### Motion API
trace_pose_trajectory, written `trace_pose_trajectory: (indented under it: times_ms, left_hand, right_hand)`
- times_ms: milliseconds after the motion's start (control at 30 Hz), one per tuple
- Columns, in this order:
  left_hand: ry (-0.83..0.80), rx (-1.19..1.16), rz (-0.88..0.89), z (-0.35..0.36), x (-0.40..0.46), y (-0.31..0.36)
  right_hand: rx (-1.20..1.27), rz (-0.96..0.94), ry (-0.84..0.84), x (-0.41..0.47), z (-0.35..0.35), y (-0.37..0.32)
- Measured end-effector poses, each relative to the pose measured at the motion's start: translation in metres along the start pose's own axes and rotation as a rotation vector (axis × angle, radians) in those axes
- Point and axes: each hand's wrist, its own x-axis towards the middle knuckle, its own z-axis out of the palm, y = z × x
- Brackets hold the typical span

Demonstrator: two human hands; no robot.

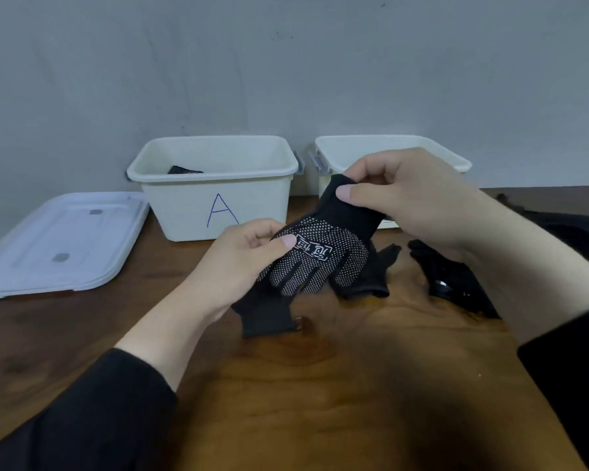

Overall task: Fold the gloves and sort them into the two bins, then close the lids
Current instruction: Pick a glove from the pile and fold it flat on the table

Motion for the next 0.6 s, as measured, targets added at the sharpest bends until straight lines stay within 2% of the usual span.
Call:
trace_pose_trajectory:
  times_ms: [100,233,300,367,467,500,533,600]
  left_hand:
    - [0.110,0.229,0.079,-0.040,0.001,0.006]
    - [0.356,0.537,0.243,-0.086,0.007,0.009]
    - [0.366,0.757,0.303,-0.107,0.002,0.006]
    - [0.266,0.992,0.243,-0.128,-0.009,-0.007]
    - [0.155,1.177,0.062,-0.147,-0.036,-0.035]
    - [0.180,1.154,0.015,-0.149,-0.046,-0.041]
    - [0.218,1.106,-0.014,-0.149,-0.053,-0.045]
    - [0.281,1.008,-0.044,-0.147,-0.059,-0.049]
  right_hand:
    - [-0.015,-0.075,0.041,0.024,0.033,-0.016]
    - [-0.050,-0.250,0.170,0.046,0.081,-0.040]
    - [-0.104,-0.366,0.196,0.041,0.104,-0.042]
    - [-0.181,-0.452,0.093,0.023,0.129,-0.030]
    - [-0.458,-0.358,-0.374,-0.022,0.164,-0.001]
    - [-0.505,-0.334,-0.432,-0.034,0.170,0.012]
    - [-0.485,-0.318,-0.389,-0.042,0.171,0.025]
    - [-0.428,-0.241,-0.189,-0.047,0.161,0.048]
